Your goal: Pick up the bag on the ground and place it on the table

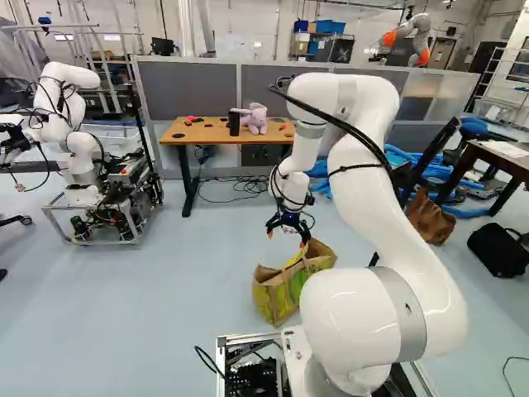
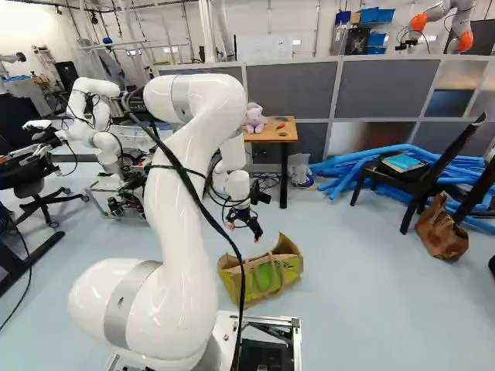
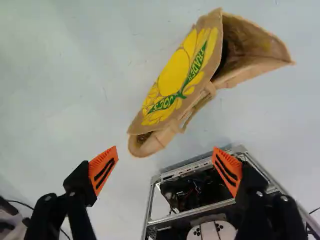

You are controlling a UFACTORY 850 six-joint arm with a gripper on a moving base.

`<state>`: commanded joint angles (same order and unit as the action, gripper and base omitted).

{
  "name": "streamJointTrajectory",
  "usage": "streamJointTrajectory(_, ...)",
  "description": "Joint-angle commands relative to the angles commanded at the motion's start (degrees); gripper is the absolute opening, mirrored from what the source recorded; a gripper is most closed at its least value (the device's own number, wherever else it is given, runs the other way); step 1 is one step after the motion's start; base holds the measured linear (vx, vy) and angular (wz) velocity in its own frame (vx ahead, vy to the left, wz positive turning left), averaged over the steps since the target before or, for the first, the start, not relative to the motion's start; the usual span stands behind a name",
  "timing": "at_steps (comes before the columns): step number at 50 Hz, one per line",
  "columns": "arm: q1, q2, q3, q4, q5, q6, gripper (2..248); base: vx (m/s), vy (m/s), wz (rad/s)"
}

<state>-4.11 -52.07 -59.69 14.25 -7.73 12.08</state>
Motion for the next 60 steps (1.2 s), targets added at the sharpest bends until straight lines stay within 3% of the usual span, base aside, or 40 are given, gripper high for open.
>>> streamJointTrajectory(47, 0.00, -10.79, -7.60, 0.00, 0.00, 28.31, 247, 0.000, 0.000, 0.000)
streamJointTrajectory(60, 0.00, -13.72, -9.83, 0.00, 0.00, 30.57, 247, 0.000, 0.000, 0.000)
